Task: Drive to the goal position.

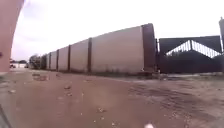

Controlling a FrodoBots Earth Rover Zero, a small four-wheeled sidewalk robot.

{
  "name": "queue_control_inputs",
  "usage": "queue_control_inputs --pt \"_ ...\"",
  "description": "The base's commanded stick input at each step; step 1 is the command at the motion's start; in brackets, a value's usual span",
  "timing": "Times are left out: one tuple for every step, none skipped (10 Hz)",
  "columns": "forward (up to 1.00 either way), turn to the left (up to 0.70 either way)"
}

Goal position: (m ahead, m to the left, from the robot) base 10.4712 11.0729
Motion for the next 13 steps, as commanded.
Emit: queue_control_inputs --pt "0.70 0.35" --pt "0.70 0.35" --pt "0.70 0.35" --pt "0.70 0.35" --pt "0.70 0.35" --pt "0.70 0.35" --pt "0.70 0.35" --pt "0.70 0.35" --pt "0.70 0.35" --pt "0.70 0.35" --pt "0.70 0.35" --pt "0.70 0.35" --pt "0.70 0.35"
